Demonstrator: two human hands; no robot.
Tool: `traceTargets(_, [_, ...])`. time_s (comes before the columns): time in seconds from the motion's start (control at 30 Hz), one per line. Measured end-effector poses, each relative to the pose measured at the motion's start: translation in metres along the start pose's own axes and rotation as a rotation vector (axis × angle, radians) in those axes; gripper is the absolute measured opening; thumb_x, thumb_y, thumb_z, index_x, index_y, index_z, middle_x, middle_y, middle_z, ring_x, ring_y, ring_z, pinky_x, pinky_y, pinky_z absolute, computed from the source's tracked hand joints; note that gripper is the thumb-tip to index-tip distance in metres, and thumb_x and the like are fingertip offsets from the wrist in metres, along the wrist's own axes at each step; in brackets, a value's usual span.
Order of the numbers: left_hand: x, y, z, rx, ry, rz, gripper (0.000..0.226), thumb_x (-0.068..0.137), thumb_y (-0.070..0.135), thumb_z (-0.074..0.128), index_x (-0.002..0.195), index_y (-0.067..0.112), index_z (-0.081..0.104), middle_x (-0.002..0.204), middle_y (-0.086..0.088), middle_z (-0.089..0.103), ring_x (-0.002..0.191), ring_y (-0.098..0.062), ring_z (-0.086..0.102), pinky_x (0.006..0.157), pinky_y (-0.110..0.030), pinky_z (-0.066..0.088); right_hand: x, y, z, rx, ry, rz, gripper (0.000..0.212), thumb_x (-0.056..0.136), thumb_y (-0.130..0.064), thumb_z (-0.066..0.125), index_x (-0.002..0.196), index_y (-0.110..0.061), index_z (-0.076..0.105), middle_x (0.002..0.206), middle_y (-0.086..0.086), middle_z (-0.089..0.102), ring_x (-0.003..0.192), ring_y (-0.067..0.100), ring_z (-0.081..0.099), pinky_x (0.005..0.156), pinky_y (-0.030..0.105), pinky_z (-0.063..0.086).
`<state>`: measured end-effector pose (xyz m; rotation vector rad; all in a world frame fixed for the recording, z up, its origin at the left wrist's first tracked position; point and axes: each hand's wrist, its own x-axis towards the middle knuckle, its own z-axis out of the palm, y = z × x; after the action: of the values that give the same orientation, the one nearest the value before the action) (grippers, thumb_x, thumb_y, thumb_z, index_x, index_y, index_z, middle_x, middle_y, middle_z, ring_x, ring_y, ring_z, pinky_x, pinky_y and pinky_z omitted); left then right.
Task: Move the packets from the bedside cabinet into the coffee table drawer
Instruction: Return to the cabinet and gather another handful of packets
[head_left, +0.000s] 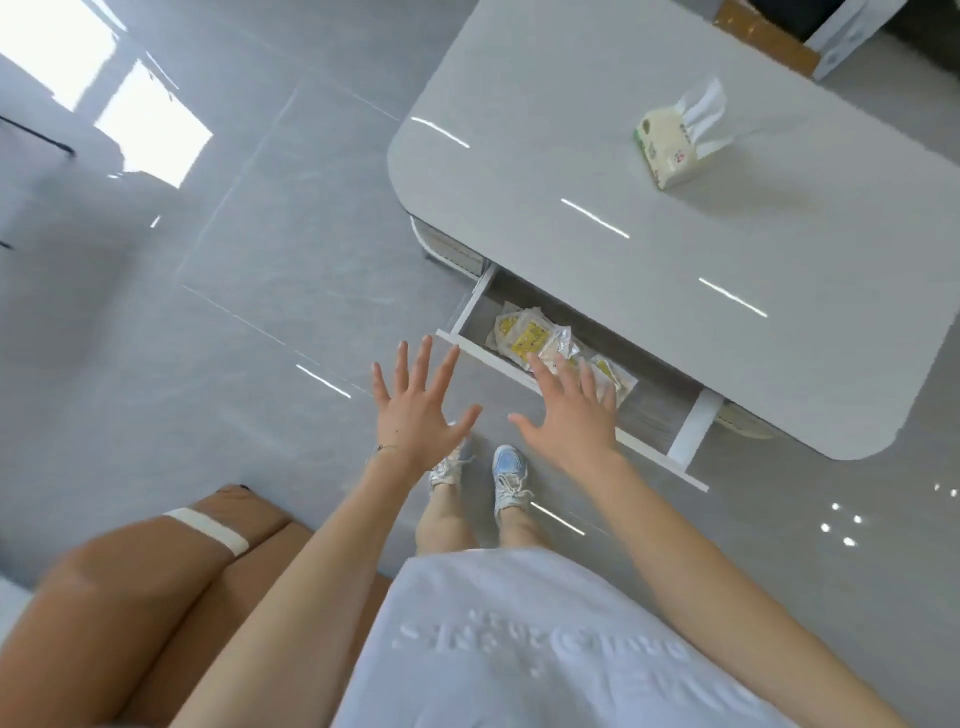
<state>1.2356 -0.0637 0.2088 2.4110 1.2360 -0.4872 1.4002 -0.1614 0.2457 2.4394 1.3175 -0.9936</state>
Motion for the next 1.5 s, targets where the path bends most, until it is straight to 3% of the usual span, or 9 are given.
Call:
traceTargets(0.13, [-0.008, -0.053, -0.009, -0.028, 0.021, -0.063, 0.084, 0.073, 0.075, 0.004, 0.149, 0.04, -0.001, 0.16, 0.001, -0.005, 0.146, -0.028, -0.011, 0.115, -0.057, -0.006, 0.018, -0.06, -0.02, -0.111, 0.009, -0.137, 0.079, 0.091, -0.061, 0.043, 0.153, -0.036, 0.001, 0.162, 0.002, 0.009, 0.149, 0.029, 0.0, 0.116, 0.057, 0.005])
traceTargets(0.27, [-0.018, -0.128, -0.026, -0.017, 0.097, -0.174, 0.076, 0.083, 0.071, 0.017, 0.149, 0.038, -0.002, 0.16, -0.001, -0.002, 0.146, -0.031, -0.007, 0.114, -0.059, -0.004, 0.041, -0.144, -0.03, -0.097, -0.008, -0.191, 0.081, 0.089, -0.061, 0.048, 0.153, -0.037, 0.003, 0.162, 0.0, 0.005, 0.149, 0.027, 0.0, 0.118, 0.055, 0.007])
traceTargets(0.43, [-0.041, -0.229, -0.046, -0.116, 0.176, -0.355, 0.082, 0.075, 0.07, 0.006, 0.15, 0.037, 0.003, 0.16, -0.001, 0.003, 0.146, -0.031, -0.005, 0.111, -0.058, -0.007, 0.058, -0.258, -0.026, -0.152, 0.004, -0.282, 0.081, 0.088, -0.06, 0.049, 0.152, -0.036, 0.006, 0.162, 0.0, 0.007, 0.149, 0.026, 0.001, 0.119, 0.053, 0.006])
traceTargets(0.57, [-0.064, -0.311, -0.056, -0.186, 0.203, -0.51, 0.079, 0.079, 0.07, 0.011, 0.15, 0.036, 0.004, 0.16, -0.002, 0.001, 0.146, -0.03, -0.007, 0.112, -0.058, -0.006, 0.063, -0.347, -0.008, -0.214, -0.024, -0.339, 0.081, 0.088, -0.059, 0.049, 0.153, -0.035, 0.007, 0.162, 0.001, 0.009, 0.149, 0.026, 0.001, 0.118, 0.052, 0.009])
traceTargets(0.67, [-0.075, -0.359, -0.06, -0.244, 0.194, -0.608, 0.074, 0.088, 0.067, 0.028, 0.15, 0.036, 0.002, 0.16, -0.002, -0.002, 0.146, -0.029, -0.009, 0.112, -0.059, -0.006, 0.069, -0.401, 0.0, -0.304, -0.044, -0.398, 0.081, 0.088, -0.058, 0.049, 0.153, -0.035, 0.006, 0.162, 0.001, 0.007, 0.149, 0.027, 0.0, 0.117, 0.053, 0.008])
traceTargets(0.83, [-0.095, -0.428, -0.062, -0.336, 0.262, -0.812, 0.072, 0.088, 0.064, 0.033, 0.15, 0.034, 0.012, 0.159, -0.003, 0.01, 0.146, -0.031, -0.004, 0.111, -0.061, -0.007, 0.08, -0.487, 0.0, -0.445, -0.057, -0.503, 0.082, 0.089, -0.06, 0.047, 0.153, -0.035, 0.004, 0.162, 0.002, 0.006, 0.149, 0.027, 0.0, 0.116, 0.052, 0.01])
traceTargets(1.23, [-0.124, -0.579, -0.073, -0.562, 0.334, -1.259, 0.073, 0.088, 0.06, 0.042, 0.149, 0.035, 0.012, 0.16, -0.001, 0.003, 0.146, -0.029, -0.007, 0.112, -0.057, -0.009, 0.133, -0.717, -0.004, -0.695, -0.103, -0.883, 0.08, 0.089, -0.059, 0.048, 0.153, -0.037, 0.006, 0.163, 0.0, 0.001, 0.15, 0.026, -0.004, 0.118, 0.053, 0.006])
traceTargets(1.5, [-0.148, -0.639, -0.086, -0.735, 0.382, -1.581, 0.073, 0.088, 0.059, 0.043, 0.15, 0.034, 0.013, 0.16, 0.0, 0.007, 0.147, -0.027, -0.005, 0.113, -0.055, -0.01, 0.14, -0.852, -0.008, -0.887, -0.126, -1.144, 0.079, 0.089, -0.059, 0.048, 0.152, -0.037, 0.007, 0.162, 0.0, 0.003, 0.149, 0.027, -0.006, 0.118, 0.051, 0.006])
